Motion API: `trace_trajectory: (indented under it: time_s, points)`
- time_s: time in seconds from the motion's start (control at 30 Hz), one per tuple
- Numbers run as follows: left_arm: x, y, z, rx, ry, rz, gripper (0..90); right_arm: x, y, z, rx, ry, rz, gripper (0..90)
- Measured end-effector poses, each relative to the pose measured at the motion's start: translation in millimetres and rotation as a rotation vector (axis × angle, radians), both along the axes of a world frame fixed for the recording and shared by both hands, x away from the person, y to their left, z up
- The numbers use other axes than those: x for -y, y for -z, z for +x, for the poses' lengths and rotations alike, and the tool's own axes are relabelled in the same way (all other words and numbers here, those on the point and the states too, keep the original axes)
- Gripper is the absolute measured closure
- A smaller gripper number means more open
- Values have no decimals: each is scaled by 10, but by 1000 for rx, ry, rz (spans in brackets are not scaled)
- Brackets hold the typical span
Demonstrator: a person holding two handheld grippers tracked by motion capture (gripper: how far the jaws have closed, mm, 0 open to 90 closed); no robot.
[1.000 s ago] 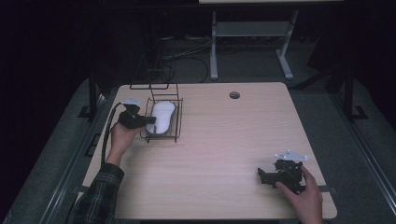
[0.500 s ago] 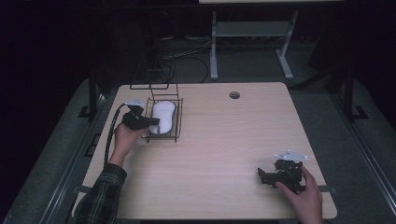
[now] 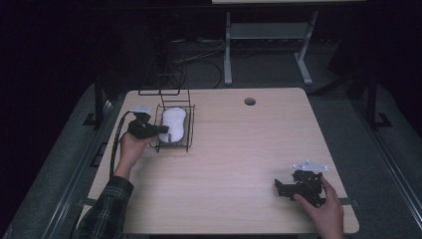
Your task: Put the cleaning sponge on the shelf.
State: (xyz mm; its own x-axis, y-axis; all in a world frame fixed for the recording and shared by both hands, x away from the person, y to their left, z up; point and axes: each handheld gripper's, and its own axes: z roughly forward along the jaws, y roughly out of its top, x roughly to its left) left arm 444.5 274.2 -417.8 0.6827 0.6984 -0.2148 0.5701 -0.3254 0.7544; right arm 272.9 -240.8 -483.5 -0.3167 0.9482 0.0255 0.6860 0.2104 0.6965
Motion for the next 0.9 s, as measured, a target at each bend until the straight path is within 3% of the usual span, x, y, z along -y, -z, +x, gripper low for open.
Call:
trace_trajectory:
  time_s: [0.3, 0.5, 0.9]
  points:
    - [-121, -128, -172, 15, -1, -1, 898, 0, 0, 0, 0, 0, 0, 0]
    - [-178, -170, -361, 38, 7, 12, 896, 0, 0, 0, 0, 0, 0, 0]
    - [-180, -255, -720, 56, 5, 33, 570, 0, 0, 0, 0, 0, 0, 0]
